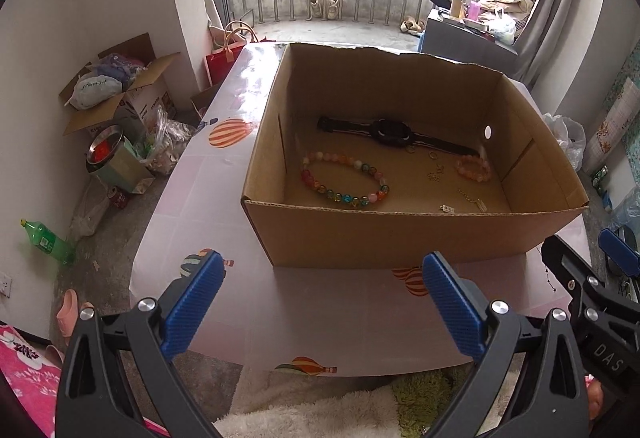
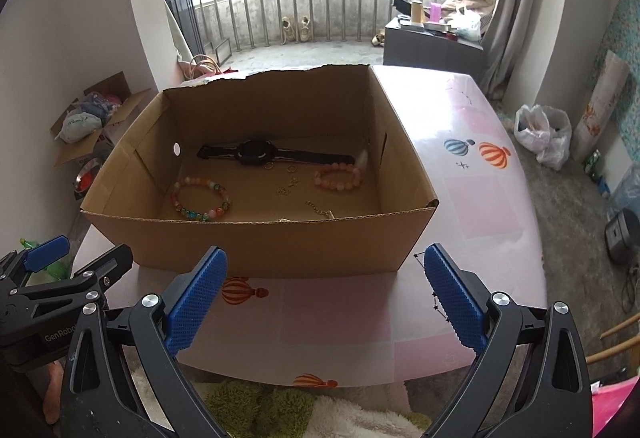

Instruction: Organize jewelry

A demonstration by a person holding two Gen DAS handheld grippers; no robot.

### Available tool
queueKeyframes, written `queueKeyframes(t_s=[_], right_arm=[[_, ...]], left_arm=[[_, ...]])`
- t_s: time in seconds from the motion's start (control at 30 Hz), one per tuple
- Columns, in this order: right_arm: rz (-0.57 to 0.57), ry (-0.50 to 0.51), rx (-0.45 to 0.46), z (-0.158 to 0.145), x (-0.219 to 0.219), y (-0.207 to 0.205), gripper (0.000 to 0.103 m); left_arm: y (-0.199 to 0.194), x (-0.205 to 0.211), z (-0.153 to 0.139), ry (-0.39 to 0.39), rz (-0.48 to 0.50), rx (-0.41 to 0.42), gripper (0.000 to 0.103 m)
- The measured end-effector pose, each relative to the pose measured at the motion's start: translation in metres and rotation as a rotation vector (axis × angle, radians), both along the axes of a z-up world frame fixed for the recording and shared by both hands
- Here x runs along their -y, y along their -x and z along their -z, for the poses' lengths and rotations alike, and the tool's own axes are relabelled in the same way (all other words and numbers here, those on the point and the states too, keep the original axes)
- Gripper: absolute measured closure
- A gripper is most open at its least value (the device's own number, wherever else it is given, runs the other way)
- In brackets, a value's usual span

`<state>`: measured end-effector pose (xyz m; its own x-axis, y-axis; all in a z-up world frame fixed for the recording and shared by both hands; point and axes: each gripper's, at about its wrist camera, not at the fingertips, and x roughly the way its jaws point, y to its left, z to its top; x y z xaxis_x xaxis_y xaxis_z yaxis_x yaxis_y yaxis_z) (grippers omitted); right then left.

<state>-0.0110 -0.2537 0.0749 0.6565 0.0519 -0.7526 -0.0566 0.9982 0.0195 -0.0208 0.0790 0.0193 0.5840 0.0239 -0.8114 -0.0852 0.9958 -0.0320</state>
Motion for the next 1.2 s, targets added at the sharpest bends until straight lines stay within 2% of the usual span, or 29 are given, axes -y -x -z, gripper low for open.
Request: queueKeyframes(t_s=[1.2], right_arm=[[0.04, 0.003, -0.061, 0.008, 0.004, -0.011, 0.008]], left_arm=[[-0.016, 0.012, 0.004, -0.025, 0.021, -0.041, 0.006]])
